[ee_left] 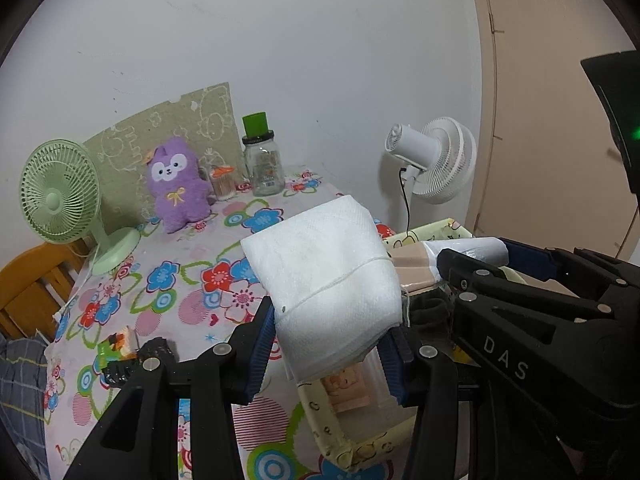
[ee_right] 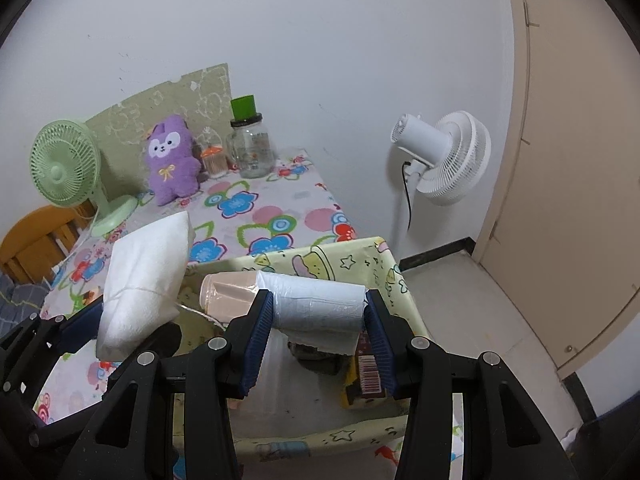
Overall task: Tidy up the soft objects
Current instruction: 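Lower and open the right gripper in the paper box while the left gripper releases the pad pack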
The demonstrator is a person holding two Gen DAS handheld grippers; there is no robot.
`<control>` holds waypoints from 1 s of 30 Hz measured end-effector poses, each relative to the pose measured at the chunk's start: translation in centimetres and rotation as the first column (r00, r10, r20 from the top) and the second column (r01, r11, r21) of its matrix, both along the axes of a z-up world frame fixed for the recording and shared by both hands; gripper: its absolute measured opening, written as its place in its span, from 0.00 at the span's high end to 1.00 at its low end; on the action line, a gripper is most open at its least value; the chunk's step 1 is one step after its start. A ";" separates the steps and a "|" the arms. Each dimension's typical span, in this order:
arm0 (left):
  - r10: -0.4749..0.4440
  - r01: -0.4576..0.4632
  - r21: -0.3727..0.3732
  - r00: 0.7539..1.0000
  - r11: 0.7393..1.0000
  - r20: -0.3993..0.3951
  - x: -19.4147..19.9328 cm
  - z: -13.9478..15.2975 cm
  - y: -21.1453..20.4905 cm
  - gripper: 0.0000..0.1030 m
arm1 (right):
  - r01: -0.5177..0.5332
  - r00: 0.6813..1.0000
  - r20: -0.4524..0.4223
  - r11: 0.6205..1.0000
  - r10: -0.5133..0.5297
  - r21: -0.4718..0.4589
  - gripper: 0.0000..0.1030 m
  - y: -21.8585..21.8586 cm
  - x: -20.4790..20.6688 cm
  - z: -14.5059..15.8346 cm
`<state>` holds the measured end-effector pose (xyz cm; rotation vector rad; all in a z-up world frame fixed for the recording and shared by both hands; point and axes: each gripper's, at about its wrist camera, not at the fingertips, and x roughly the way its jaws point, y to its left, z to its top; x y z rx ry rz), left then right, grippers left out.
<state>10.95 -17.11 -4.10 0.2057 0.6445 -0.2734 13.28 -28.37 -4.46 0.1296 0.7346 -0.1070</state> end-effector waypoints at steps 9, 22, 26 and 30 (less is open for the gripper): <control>-0.009 0.011 0.024 0.999 1.000 -0.046 1.2 -1.7 -1.4 0.52 | -0.033 0.998 -0.060 0.999 0.034 0.024 0.51 -0.7 1.3 -2.1; -0.017 0.020 0.044 0.997 0.999 -0.071 1.9 -2.6 -2.3 0.43 | -0.035 0.999 -0.038 0.998 0.037 0.042 0.21 -1.9 1.3 -2.2; -0.026 0.030 0.045 0.997 0.999 -0.073 1.9 -2.8 -2.6 0.22 | -0.036 0.998 -0.045 0.998 0.038 0.043 0.21 -2.0 1.3 -2.4; -0.036 0.039 0.055 0.998 0.998 -0.056 1.5 -2.5 -2.9 0.13 | -0.034 0.998 -0.050 0.998 0.036 0.049 0.21 -2.0 1.3 -2.5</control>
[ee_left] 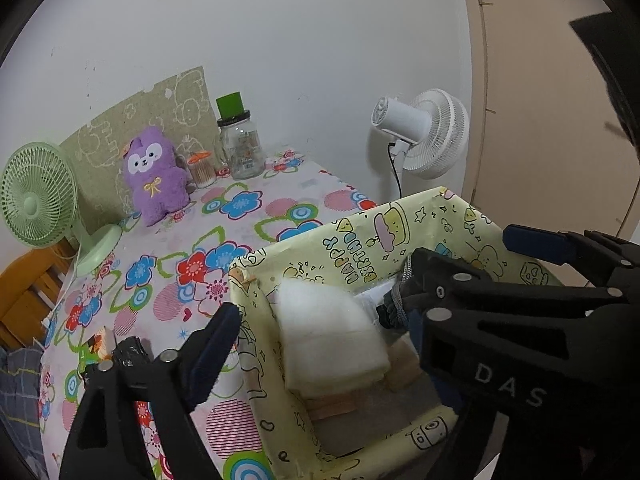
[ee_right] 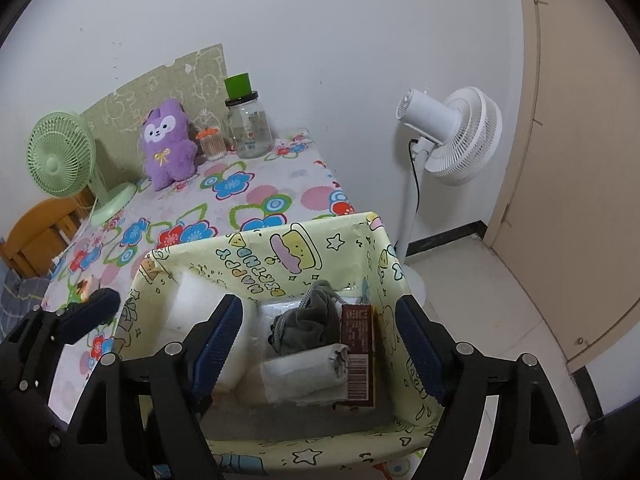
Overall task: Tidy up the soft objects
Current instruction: 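Lower and open the right gripper in the paper box while the left gripper releases the pad pack, then withdraw both grippers from the paper box and move toward the black bundle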
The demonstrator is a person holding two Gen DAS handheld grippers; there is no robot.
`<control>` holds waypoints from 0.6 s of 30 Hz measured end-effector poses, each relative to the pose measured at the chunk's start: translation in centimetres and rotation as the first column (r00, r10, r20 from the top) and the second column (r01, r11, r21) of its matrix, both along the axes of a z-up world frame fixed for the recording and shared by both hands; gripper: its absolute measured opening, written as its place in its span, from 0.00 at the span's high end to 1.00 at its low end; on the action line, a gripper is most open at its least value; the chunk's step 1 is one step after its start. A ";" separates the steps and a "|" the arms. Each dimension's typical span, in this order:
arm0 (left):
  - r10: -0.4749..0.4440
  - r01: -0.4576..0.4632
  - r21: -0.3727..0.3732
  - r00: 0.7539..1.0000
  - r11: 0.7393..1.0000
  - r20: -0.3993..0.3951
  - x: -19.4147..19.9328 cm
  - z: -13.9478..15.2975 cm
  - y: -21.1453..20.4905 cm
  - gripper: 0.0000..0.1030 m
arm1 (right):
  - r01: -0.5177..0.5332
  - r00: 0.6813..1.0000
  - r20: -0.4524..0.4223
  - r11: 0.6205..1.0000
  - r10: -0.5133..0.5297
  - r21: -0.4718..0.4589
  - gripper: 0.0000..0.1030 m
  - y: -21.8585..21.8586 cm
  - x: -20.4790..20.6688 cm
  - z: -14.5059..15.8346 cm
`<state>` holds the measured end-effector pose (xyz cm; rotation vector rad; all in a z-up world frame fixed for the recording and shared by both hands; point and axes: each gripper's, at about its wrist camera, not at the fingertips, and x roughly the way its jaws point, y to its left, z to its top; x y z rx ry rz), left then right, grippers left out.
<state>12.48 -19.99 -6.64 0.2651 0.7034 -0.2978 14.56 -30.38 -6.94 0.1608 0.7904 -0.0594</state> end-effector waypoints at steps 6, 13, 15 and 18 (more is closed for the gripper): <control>0.002 -0.002 0.001 1.000 1.000 0.010 -0.3 0.2 0.3 0.08 | -0.004 1.000 -0.001 1.000 0.004 0.001 0.21 0.1 -0.1 -0.1; 0.018 -0.018 -0.002 0.999 1.000 0.031 -1.1 0.8 1.3 0.05 | -0.017 1.000 0.005 1.000 0.017 -0.010 0.18 1.5 -0.9 0.3; 0.023 -0.023 -0.002 0.999 1.000 0.034 -1.3 1.0 1.6 0.04 | -0.020 1.000 0.017 0.999 0.020 -0.026 0.18 2.0 -1.2 0.6; 0.038 -0.038 0.006 0.998 0.999 0.040 -1.6 1.1 2.2 0.03 | -0.031 0.999 0.022 0.999 0.032 -0.045 0.17 3.0 -1.5 0.9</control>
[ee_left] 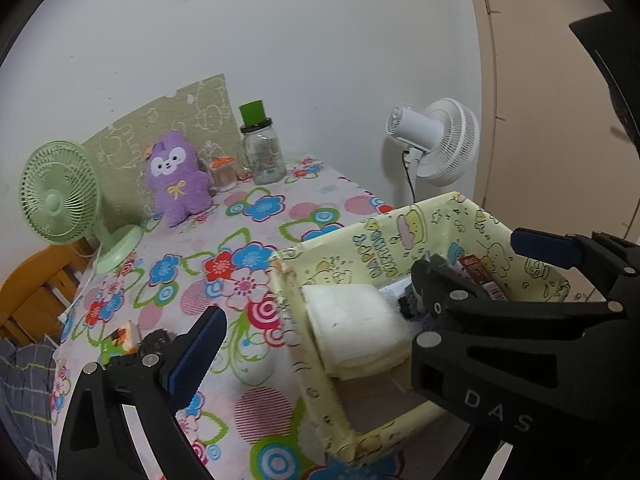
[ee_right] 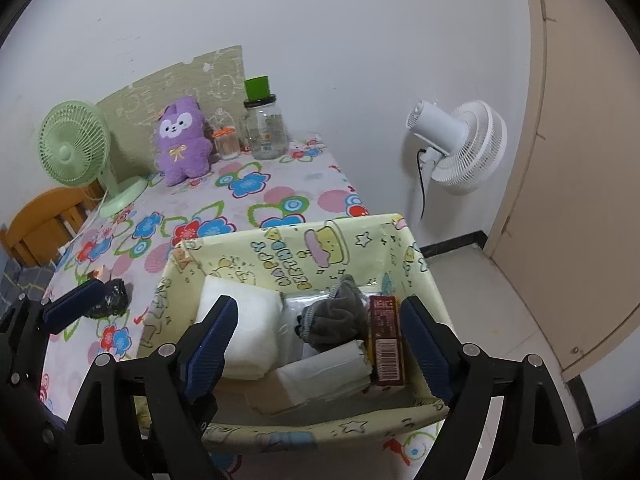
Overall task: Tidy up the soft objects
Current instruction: 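Withdraw both grippers from the paper box and move toward the black bundle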
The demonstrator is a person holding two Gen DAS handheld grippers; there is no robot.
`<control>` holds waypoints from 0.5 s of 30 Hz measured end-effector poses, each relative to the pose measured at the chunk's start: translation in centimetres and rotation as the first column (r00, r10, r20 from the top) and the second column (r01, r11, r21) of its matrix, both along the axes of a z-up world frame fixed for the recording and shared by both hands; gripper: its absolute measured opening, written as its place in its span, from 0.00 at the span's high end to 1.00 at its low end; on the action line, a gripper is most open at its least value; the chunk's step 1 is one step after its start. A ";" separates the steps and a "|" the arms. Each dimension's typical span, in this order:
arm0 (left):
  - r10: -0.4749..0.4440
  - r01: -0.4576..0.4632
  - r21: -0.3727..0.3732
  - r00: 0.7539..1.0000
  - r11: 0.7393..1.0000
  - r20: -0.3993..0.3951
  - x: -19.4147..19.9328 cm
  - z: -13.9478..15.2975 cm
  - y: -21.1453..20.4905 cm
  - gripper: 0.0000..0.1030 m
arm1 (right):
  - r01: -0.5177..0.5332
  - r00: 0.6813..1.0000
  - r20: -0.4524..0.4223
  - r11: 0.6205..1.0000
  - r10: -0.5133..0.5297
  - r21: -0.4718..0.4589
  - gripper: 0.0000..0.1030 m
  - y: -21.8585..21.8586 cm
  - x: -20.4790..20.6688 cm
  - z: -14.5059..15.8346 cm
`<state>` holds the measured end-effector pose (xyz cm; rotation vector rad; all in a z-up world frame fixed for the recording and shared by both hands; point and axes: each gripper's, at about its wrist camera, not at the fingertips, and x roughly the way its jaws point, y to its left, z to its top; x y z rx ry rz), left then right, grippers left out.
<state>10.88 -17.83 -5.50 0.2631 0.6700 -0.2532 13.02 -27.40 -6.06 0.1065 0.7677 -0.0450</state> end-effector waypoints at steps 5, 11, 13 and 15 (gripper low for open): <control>0.015 -0.015 -0.008 1.000 1.000 0.008 -0.5 0.3 1.1 0.03 | -0.002 1.000 0.004 1.000 0.002 0.003 0.14 0.9 -0.4 0.4; 0.031 -0.031 -0.026 0.999 0.999 0.015 -1.0 0.8 2.4 0.03 | -0.019 1.000 0.019 1.000 0.019 -0.010 0.14 2.4 -0.9 1.2; 0.035 -0.035 -0.030 0.999 0.999 0.017 -1.2 0.9 2.8 0.03 | -0.023 0.999 0.023 1.000 0.024 -0.017 0.13 2.8 -1.1 1.4; 0.038 -0.037 -0.036 0.999 0.999 0.020 -1.3 1.1 3.2 0.02 | -0.026 0.999 0.028 0.999 0.027 -0.019 0.12 3.3 -1.3 1.7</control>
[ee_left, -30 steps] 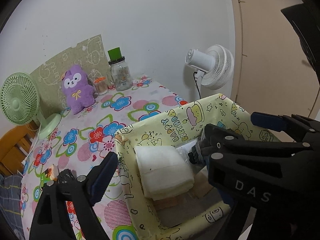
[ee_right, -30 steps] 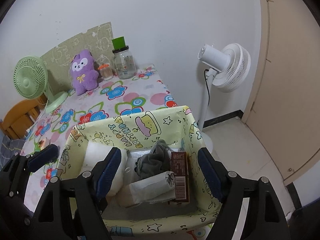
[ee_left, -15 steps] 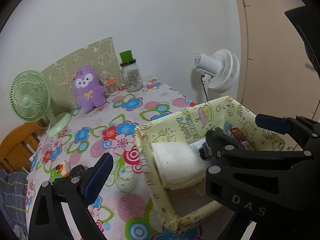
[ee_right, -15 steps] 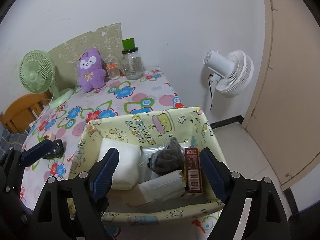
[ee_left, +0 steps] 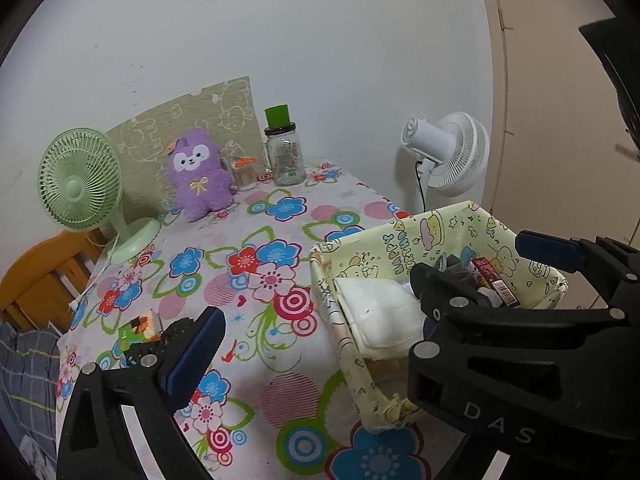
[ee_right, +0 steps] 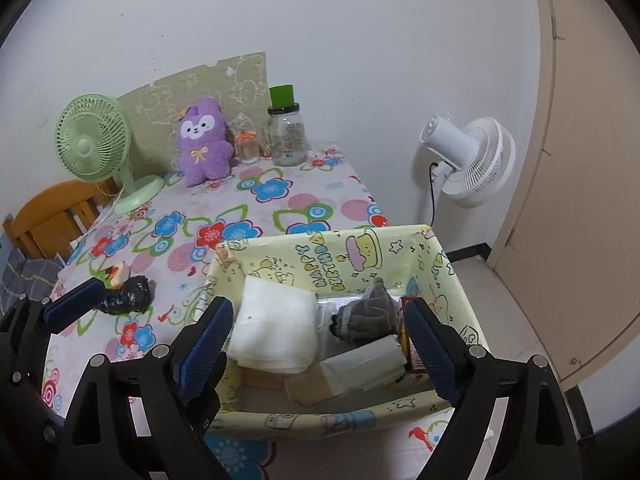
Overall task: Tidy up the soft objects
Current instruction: 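Withdraw both grippers from the paper box and move toward the black bundle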
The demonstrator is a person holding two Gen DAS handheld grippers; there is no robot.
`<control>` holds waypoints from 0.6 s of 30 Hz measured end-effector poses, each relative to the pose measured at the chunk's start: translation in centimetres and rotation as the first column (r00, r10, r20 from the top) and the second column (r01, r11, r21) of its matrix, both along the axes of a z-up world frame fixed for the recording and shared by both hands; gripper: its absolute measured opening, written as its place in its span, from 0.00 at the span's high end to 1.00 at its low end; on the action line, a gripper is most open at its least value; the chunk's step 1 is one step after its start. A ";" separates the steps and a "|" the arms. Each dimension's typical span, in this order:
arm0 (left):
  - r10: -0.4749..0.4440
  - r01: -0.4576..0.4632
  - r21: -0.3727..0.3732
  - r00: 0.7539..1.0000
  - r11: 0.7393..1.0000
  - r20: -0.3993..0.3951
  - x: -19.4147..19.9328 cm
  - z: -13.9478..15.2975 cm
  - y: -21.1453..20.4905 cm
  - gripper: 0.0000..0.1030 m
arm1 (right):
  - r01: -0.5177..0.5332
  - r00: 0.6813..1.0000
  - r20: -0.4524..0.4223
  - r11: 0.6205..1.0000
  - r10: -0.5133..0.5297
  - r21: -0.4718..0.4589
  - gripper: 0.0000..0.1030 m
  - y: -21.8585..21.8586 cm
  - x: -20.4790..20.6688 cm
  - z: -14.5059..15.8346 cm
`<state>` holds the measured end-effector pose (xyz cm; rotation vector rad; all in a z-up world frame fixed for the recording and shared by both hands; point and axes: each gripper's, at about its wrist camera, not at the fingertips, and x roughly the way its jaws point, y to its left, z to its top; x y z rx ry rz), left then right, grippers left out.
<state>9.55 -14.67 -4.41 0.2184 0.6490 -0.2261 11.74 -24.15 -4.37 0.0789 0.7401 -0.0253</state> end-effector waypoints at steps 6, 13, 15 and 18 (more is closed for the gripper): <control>0.011 -0.010 -0.018 1.000 1.000 0.012 -0.5 0.5 1.2 0.00 | -0.008 1.000 0.017 1.000 0.008 -0.002 0.07 0.9 -0.5 0.8; 0.019 -0.019 -0.033 1.000 0.999 0.016 -1.0 0.9 2.3 0.00 | -0.016 1.000 0.025 1.000 0.016 -0.002 0.06 1.9 -1.0 1.4; 0.021 -0.020 -0.037 1.000 0.999 0.015 -1.0 1.0 2.5 0.00 | -0.020 0.999 0.031 1.000 0.020 -0.008 0.06 2.3 -1.2 1.6; 0.023 -0.022 -0.045 1.000 0.999 0.017 -1.3 1.2 2.9 0.00 | -0.024 0.999 0.039 1.000 0.025 -0.011 0.05 2.6 -1.5 1.9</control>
